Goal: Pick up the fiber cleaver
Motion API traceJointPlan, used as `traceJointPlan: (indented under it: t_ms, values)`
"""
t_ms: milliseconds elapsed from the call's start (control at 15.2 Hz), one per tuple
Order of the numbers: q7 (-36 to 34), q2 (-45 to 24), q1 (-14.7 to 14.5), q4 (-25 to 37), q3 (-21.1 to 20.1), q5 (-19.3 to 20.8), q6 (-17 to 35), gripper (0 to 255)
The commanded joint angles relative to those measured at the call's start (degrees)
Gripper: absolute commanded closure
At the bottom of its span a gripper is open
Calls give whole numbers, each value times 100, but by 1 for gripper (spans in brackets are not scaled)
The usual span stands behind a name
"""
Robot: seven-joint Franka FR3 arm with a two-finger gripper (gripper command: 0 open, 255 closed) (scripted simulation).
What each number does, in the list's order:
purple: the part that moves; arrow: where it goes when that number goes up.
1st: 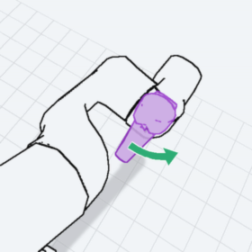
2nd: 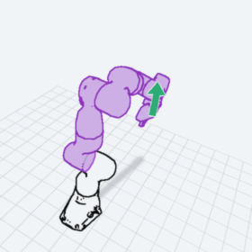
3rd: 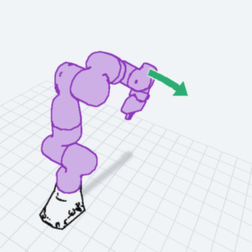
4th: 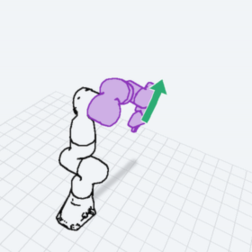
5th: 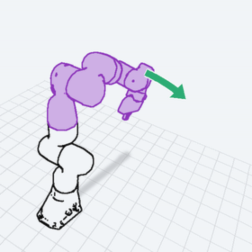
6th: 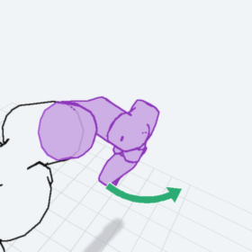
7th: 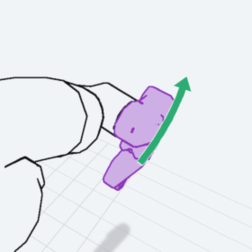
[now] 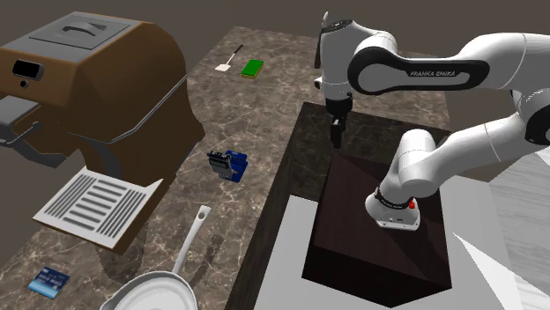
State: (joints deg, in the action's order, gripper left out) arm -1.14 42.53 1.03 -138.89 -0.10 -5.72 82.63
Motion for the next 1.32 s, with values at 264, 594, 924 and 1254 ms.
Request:
traceJointPlan:
  t_ms: [264,594,924,1254]
  values:
    - [-306,-735,-99,544,-330,-101,380,0]
    - [-710,-1673,-177,1358,-712,-83,724,0]
    - [-1150,-2640,-240,2330,-1059,96,912,0]
    - [-1624,-3664,-339,3488,-1364,438,922,0]
